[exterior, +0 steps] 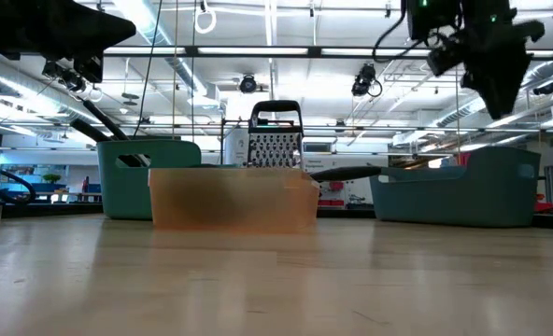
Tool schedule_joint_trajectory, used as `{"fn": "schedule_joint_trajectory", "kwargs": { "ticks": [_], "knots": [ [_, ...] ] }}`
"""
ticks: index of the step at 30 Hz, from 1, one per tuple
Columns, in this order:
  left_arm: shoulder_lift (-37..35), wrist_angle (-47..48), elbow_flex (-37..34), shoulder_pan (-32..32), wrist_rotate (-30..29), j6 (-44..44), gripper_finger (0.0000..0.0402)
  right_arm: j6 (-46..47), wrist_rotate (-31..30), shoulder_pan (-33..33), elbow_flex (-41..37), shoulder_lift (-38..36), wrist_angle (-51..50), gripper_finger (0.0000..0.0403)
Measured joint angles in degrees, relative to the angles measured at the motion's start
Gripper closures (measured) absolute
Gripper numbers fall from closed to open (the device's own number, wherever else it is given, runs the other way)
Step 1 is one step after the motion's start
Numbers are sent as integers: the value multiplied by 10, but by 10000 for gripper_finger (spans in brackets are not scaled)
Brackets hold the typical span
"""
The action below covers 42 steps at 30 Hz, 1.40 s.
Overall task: Pick & Place Kitchen Items
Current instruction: Adjust the blue bin
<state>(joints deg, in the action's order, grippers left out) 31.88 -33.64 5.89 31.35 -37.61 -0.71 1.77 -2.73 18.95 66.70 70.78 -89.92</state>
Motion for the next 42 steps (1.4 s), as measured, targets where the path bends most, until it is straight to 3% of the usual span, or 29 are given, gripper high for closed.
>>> {"fn": "schedule_joint_trajectory", "kwargs": {
  "ticks": [7, 11, 21, 27, 37, 42],
  "knots": [
    [0, 0, 0, 0, 0, 0, 399, 3, -8, -3, -69, 12, 36, 208],
    [0, 0, 0, 0, 0, 0, 399, 2, -43, -3, -92, 12, 67, 208],
    [0, 0, 0, 0, 0, 0, 399, -16, -38, 1, -127, 12, 112, 214],
    [0, -1, 0, 0, 0, 1, 399, -5, -39, 1, -162, 12, 125, 256],
    [0, -1, 0, 0, 0, 1, 399, 6, -21, 1, -157, 11, 133, 380],
    [0, -1, 0, 0, 0, 0, 399, 19, -3, 1, -156, 11, 141, 392]
  ]
}}
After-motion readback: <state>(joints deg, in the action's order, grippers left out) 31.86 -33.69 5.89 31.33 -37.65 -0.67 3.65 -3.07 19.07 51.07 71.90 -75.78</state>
